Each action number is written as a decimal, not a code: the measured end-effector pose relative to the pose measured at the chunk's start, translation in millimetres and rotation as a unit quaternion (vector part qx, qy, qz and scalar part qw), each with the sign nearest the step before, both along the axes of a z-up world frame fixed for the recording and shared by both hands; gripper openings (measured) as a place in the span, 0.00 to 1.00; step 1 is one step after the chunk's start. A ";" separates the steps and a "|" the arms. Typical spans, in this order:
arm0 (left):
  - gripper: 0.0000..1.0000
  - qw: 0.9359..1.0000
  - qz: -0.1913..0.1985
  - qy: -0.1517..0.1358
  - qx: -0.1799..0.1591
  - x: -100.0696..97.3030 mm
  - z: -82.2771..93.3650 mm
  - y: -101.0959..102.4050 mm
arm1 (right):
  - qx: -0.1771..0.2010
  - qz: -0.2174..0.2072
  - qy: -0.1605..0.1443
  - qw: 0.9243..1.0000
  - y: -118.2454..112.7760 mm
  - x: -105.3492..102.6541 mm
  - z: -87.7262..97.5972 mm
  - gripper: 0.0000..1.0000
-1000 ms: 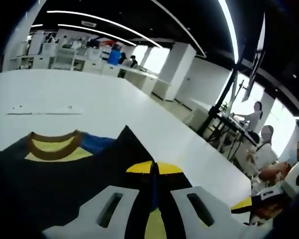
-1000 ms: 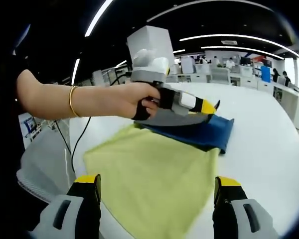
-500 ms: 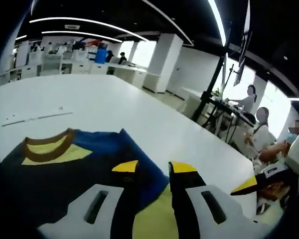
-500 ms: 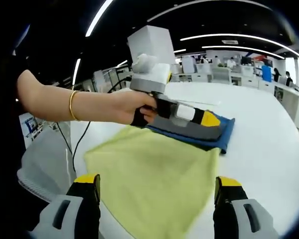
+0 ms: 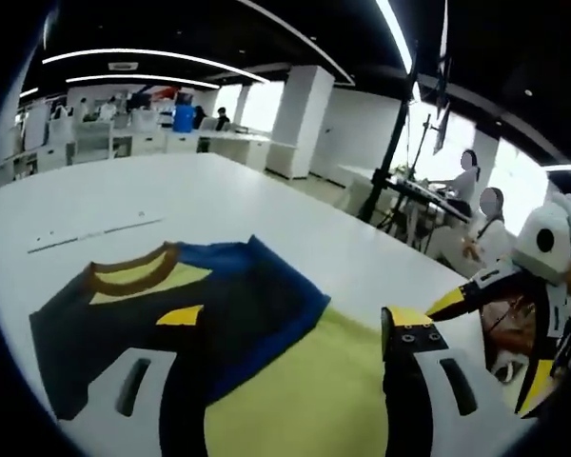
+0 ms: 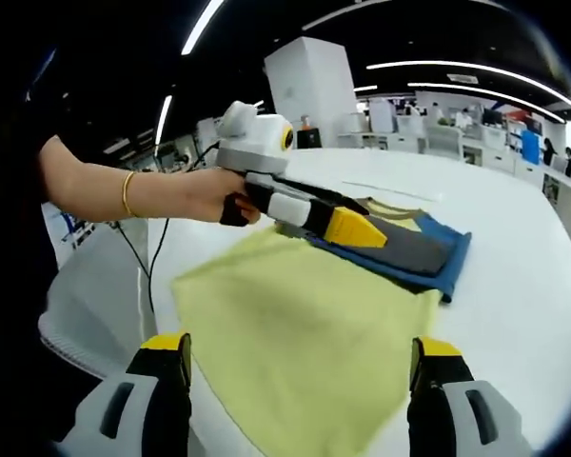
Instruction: Fold the garment on the visible template until the final outline fits inside the template.
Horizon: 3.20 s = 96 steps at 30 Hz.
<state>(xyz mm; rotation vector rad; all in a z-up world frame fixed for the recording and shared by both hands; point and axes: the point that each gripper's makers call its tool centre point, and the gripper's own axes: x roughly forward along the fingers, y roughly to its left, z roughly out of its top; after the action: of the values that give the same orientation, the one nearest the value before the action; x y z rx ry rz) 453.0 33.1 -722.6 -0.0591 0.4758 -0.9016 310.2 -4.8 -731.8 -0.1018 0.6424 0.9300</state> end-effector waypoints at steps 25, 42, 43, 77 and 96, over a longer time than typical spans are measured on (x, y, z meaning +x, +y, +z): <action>0.99 0.995 -0.071 -0.014 0.069 -107.5 2.8 96.3 | -0.107 0.106 0.023 0.988 -13.0 -33.3 -8.3 0.86; 0.90 0.985 -0.106 0.034 0.132 -166.7 -29.4 132.4 | -0.177 0.156 0.034 0.971 -30.1 -56.1 -26.0 0.67; 0.88 0.984 -0.106 0.035 0.137 -169.0 -31.1 134.7 | -0.181 0.158 0.033 0.970 -31.0 -56.3 -26.8 0.66; 0.42 0.943 -0.173 0.027 0.283 -213.2 -74.7 178.7 | -0.306 0.226 0.018 0.925 -62.3 -62.9 -68.5 0.30; 0.27 0.934 -0.195 0.026 0.298 -213.0 -79.7 184.9 | -0.306 0.245 0.032 0.919 -64.5 -65.6 -73.3 0.15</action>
<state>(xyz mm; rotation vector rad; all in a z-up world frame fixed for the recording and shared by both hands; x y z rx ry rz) 240.0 218.0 -802.2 0.5870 0.8138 -1.1089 244.6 -69.3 -805.2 -0.8272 0.9802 1.1847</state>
